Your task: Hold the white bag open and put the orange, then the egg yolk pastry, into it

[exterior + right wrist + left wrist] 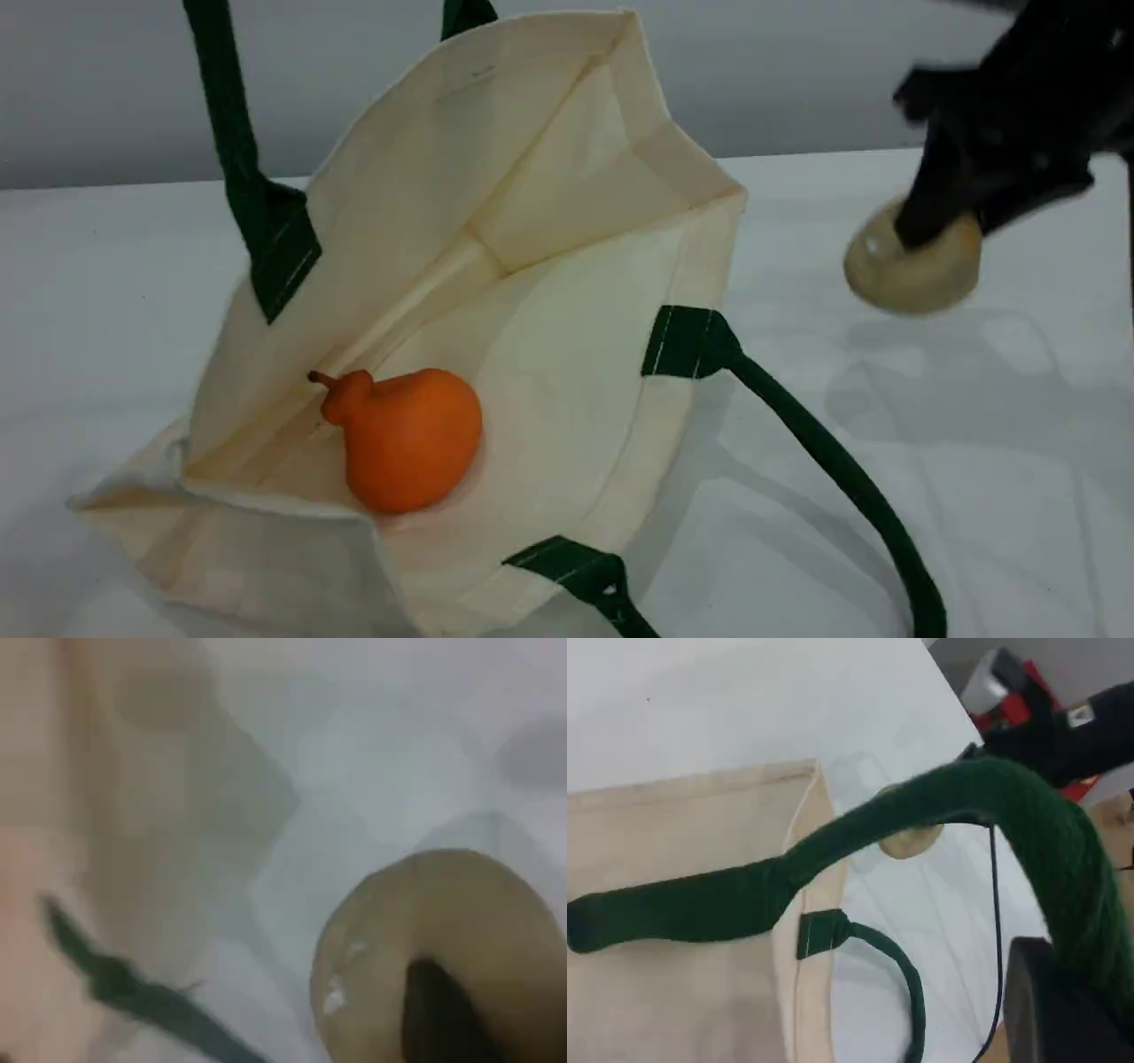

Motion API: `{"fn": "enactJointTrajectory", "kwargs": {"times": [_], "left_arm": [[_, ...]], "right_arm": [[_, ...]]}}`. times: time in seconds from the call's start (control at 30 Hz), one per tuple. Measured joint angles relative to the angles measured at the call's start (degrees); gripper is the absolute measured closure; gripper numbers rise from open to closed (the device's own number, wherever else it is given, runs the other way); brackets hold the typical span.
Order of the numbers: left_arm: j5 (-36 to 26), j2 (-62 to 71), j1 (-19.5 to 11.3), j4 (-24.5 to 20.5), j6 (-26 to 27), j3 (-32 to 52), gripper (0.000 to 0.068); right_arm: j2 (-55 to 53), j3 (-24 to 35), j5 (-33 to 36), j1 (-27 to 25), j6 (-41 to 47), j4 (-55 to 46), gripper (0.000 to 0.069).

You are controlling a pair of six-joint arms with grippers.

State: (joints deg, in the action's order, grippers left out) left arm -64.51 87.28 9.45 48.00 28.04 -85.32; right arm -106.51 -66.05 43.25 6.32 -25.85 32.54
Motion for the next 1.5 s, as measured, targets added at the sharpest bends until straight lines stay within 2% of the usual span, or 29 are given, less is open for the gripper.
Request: {"fn": "enactJointTrajectory", "kwargs": {"times": [0.13, 0.33, 0.47, 0.77, 1.3, 1.5], "left_arm": [[0.2, 0.1, 0.0, 0.0, 0.4, 0.0, 0.061], [1.2, 0.1, -0.1, 0.0, 0.4, 0.0, 0.061], [1.2, 0.1, -0.1, 0.0, 0.4, 0.0, 0.061], [0.4, 0.1, -0.1, 0.0, 0.2, 0.0, 0.061], [0.4, 0.1, -0.1, 0.1, 0.2, 0.0, 0.061], [0.4, 0.1, -0.1, 0.1, 0.2, 0.0, 0.061]], "right_arm": [[2.9, 0.4, 2.4, 1.9, -2.9, 4.5, 0.0502], [3.2, 3.8, -0.6, 8.0, -7.2, 10.8, 0.0502], [3.2, 6.4, -5.4, 13.5, -9.0, 15.5, 0.0503], [2.8, 6.4, -19.2, 24.5, -14.1, 27.0, 0.0504], [-4.2, 4.4, -42.4, 37.0, -21.5, 43.3, 0.0506], [-7.5, 0.7, -44.3, 40.6, -21.6, 42.6, 0.0507]]}}
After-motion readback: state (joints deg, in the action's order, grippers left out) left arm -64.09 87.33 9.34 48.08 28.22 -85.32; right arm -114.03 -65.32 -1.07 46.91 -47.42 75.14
